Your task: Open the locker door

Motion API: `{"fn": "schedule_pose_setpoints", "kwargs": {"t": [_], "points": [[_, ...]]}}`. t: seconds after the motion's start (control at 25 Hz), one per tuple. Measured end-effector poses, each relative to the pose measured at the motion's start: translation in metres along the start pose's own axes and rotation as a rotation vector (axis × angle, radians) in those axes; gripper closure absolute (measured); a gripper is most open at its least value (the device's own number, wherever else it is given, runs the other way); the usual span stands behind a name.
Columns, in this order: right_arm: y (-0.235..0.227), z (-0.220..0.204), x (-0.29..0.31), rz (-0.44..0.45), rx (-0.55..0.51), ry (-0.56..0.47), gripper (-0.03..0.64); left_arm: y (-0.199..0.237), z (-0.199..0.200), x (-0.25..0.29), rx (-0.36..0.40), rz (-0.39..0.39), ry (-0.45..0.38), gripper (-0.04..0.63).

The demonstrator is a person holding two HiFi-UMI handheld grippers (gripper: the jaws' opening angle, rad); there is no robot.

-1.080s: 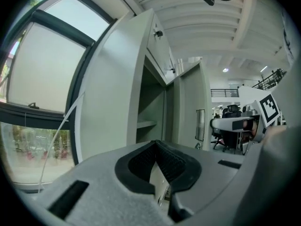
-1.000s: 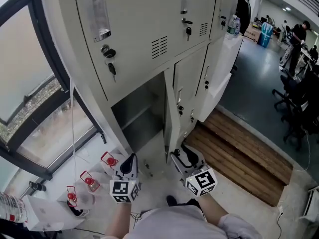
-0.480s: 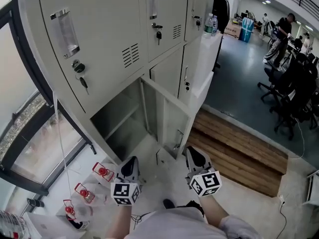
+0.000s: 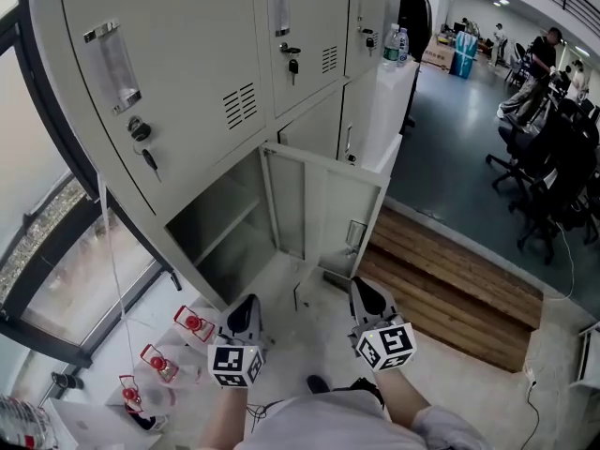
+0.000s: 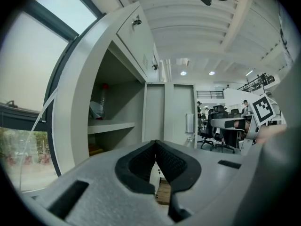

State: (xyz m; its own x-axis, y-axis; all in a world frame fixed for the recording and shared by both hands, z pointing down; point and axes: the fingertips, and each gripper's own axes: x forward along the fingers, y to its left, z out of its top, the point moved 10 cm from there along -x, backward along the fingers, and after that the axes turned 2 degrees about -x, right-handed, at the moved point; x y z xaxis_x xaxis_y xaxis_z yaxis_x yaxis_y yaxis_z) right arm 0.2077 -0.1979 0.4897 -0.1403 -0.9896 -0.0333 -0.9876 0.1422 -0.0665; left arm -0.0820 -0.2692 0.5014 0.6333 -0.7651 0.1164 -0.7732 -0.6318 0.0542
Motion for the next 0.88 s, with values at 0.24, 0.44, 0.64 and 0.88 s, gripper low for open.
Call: {"fn": "schedule_pose_setpoints", "kwargs": {"t": [0.24, 0.44, 0.64, 0.88], "points": [[0.014, -0.004, 0.014, 0.072, -0.003, 0.004, 0.601, 0.009, 0.002, -0.013, 0.007, 0.050, -0.020, 0.594], [0.033, -0.007, 0.029, 0.142, -0.002, 0.012, 0.601, 0.016, 0.008, -0.030, 0.028, 0.100, -0.035, 0.594], [0.056, -0.009, 0.044, 0.241, 0.005, 0.012, 0.601, 0.024, 0.016, -0.048, 0.034, 0.151, -0.063, 0.592], [0.087, -0.011, 0.059, 0.367, 0.003, 0.008, 0.601, 0.036, 0.016, -0.068, 0.044, 0.215, -0.066, 0.594]]}}
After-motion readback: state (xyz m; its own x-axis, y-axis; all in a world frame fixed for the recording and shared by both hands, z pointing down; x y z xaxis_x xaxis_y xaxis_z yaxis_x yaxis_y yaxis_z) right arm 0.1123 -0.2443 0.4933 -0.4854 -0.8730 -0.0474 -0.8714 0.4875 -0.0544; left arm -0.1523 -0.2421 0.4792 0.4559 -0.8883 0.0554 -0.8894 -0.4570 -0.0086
